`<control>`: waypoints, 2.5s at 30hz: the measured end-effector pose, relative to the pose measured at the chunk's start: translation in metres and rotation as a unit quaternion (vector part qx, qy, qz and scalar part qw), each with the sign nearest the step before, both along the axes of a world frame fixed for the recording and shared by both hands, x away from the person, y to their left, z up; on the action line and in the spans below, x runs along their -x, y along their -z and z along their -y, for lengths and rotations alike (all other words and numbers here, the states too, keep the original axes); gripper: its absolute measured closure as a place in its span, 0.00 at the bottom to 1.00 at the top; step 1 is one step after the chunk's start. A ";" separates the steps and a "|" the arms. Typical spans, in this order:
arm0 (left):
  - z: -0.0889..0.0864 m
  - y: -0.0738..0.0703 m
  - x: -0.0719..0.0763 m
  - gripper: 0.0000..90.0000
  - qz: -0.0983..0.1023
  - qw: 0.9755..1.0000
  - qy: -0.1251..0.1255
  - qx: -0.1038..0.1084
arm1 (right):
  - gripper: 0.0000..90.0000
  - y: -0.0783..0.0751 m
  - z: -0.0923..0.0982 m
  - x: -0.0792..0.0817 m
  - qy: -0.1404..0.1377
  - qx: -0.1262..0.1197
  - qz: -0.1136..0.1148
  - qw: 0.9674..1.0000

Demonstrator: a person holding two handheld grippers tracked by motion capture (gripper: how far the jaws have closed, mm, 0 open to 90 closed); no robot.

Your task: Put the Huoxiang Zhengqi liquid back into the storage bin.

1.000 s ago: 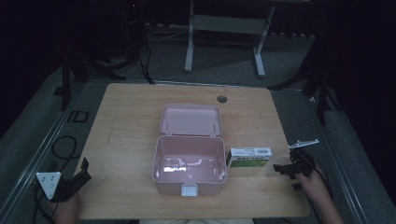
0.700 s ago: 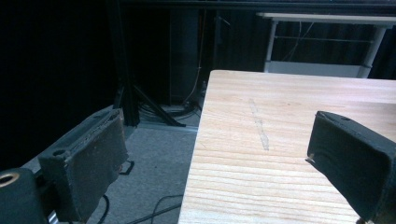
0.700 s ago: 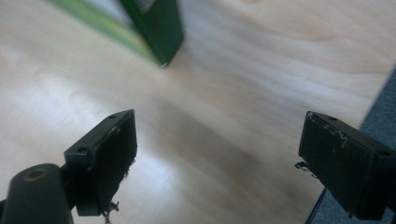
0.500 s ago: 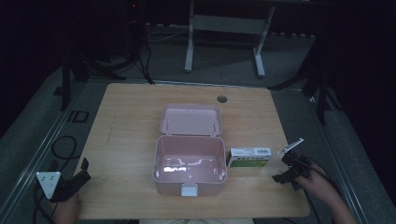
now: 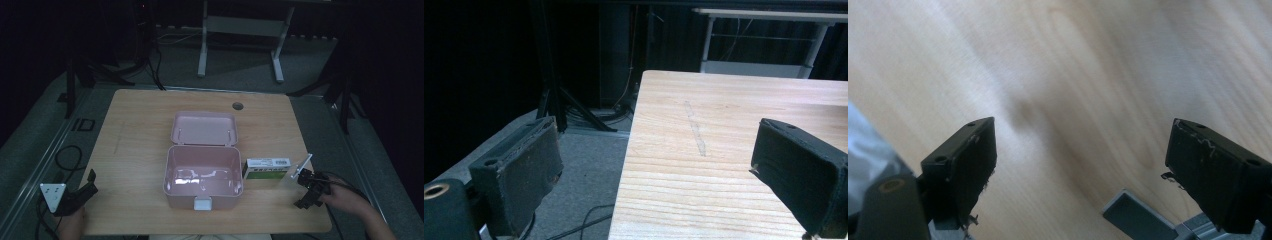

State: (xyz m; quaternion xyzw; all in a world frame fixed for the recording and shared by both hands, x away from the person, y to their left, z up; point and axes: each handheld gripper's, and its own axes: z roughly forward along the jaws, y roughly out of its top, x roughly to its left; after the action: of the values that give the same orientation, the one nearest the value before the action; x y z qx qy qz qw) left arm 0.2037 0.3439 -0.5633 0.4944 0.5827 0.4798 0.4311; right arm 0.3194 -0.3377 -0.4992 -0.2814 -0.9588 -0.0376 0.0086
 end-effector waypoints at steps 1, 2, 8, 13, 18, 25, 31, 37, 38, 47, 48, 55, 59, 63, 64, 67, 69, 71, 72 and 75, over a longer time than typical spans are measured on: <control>0.000 0.000 0.000 0.07 0.000 1.000 0.001 0.000 | 0.14 0.000 -0.002 0.000 -0.009 0.002 -0.005 1.000; 0.000 0.000 0.000 0.07 0.000 1.000 0.001 0.000 | 0.14 0.000 -0.003 0.001 -0.016 0.002 -0.007 1.000; 0.000 0.000 0.000 0.07 0.000 1.000 0.004 -0.001 | 0.14 0.002 -0.015 0.004 -0.058 0.011 -0.018 0.998; 0.000 0.000 -0.001 0.07 0.000 1.000 0.006 0.000 | 0.15 0.000 -0.025 0.007 -0.092 0.028 -0.018 0.995; 0.000 0.000 -0.001 0.07 -0.001 1.000 0.007 0.001 | 0.16 -0.002 -0.034 0.008 -0.118 0.041 -0.027 0.992; 0.000 0.000 0.000 0.07 0.000 1.000 0.008 0.002 | 0.17 -0.005 -0.053 0.012 -0.161 0.051 -0.043 0.985; -0.001 0.000 -0.001 0.07 -0.001 1.000 0.011 0.005 | 0.22 -0.011 -0.069 0.012 -0.186 0.059 -0.052 0.979; -0.001 0.000 -0.001 0.07 -0.001 1.000 0.012 0.004 | 0.16 -0.021 -0.087 0.012 -0.213 0.049 -0.042 0.975; -0.001 0.000 -0.001 0.07 -0.001 1.000 0.012 0.005 | 0.15 -0.024 -0.090 0.012 -0.217 0.046 -0.038 0.974; -0.001 0.000 -0.001 0.07 -0.002 1.000 0.017 0.006 | 0.22 -0.049 -0.110 0.015 -0.258 0.035 -0.028 0.965; -0.001 0.000 -0.001 0.07 -0.002 1.000 0.018 0.006 | 0.22 -0.052 -0.112 0.015 -0.263 0.034 -0.029 0.964; -0.001 0.000 -0.001 0.07 -0.002 1.000 0.019 0.007 | 0.24 -0.069 -0.120 0.010 -0.280 0.036 -0.012 0.959; -0.002 0.000 -0.001 0.07 -0.002 1.000 0.020 0.008 | 0.26 -0.079 -0.120 0.003 -0.284 0.037 -0.001 0.958; -0.001 0.000 -0.001 0.07 -0.003 1.000 0.021 0.007 | 0.30 -0.092 -0.117 -0.007 -0.281 0.035 0.011 0.959; -0.001 0.000 -0.001 0.07 -0.003 1.000 0.021 0.008 | 0.30 -0.095 -0.116 -0.010 -0.280 0.035 0.016 0.959; -0.002 0.000 -0.001 0.07 -0.003 1.000 0.021 0.008 | 0.34 -0.102 -0.112 -0.019 -0.278 0.035 0.028 0.960; -0.002 0.000 -0.001 0.07 -0.003 1.000 0.021 0.008 | 0.35 -0.106 -0.109 -0.025 -0.276 0.038 0.036 0.960; -0.002 0.000 -0.001 0.07 -0.005 1.000 0.021 0.008 | 0.36 -0.107 -0.108 -0.029 -0.275 0.038 0.037 0.960; -0.002 0.001 -0.001 0.07 -0.005 1.000 0.022 0.008 | 0.38 -0.108 -0.106 -0.036 -0.271 0.040 0.040 0.961; -0.002 0.001 -0.001 0.07 -0.005 1.000 0.022 0.009 | 0.40 -0.107 -0.104 -0.046 -0.265 0.046 0.037 0.962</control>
State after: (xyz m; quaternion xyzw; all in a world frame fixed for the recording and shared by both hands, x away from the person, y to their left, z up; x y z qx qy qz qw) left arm 0.2050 0.3456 -0.5638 0.5051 0.5781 0.4630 0.4431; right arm 0.3650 -0.2337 -0.3918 -0.0157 -0.9994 -0.0003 -0.0304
